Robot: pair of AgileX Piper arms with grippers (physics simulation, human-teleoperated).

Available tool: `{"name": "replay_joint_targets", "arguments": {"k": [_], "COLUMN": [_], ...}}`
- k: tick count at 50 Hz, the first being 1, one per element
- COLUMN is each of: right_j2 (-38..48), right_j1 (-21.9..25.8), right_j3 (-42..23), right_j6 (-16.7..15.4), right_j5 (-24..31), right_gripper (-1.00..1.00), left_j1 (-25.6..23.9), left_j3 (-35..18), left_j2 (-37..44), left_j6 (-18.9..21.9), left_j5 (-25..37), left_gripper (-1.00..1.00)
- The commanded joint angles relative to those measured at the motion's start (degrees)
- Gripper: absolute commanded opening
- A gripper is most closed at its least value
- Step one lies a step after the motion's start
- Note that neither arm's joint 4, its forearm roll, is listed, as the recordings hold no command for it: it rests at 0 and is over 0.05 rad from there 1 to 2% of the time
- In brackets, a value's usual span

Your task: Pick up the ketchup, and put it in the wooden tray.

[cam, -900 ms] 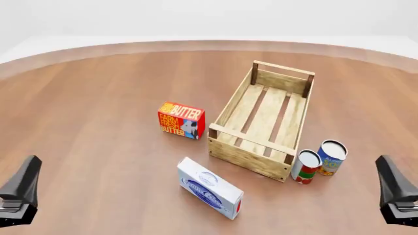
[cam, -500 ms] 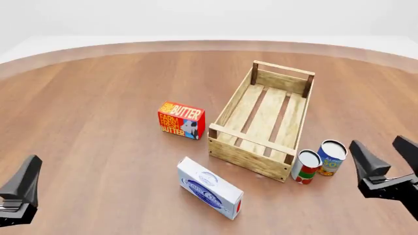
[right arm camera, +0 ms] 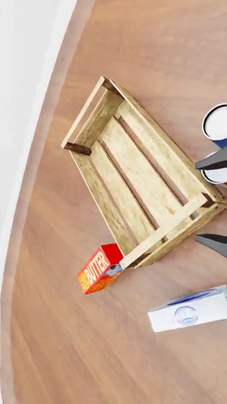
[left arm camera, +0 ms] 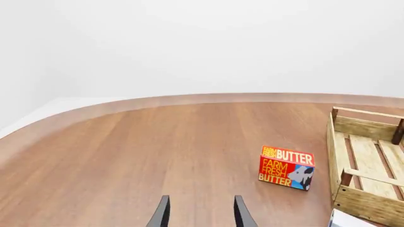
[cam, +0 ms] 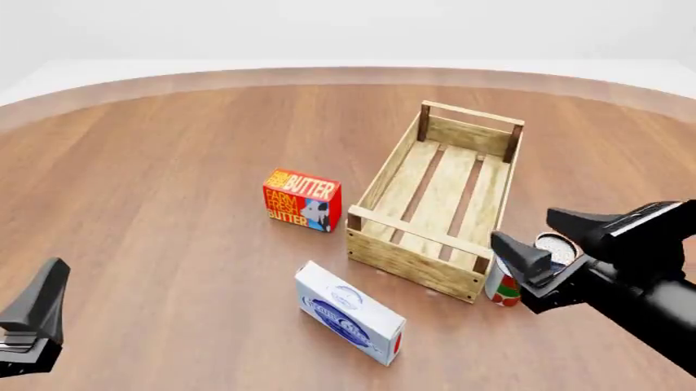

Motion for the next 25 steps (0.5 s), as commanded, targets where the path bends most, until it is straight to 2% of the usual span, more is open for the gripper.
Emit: {"name": "replay_joint_targets", "arguments": {"k": [1, 25], "right_j2": [7.3, 23.2], "right_j1": [10.1, 24.8], "right_j3": [-4.5, -11.7], "right_j6": [-0.3, 1.3], "right_j5": [-0.6, -7.4], "right_gripper": [1.0, 1.0], "left_j1": [0.0, 0.0], "left_j3": [0.0, 0.0], "left_j2": [0.0, 0.0], "left_j6": [0.0, 0.0], "left_j5": [0.0, 0.0], "left_gripper": [1.0, 1.0]}}
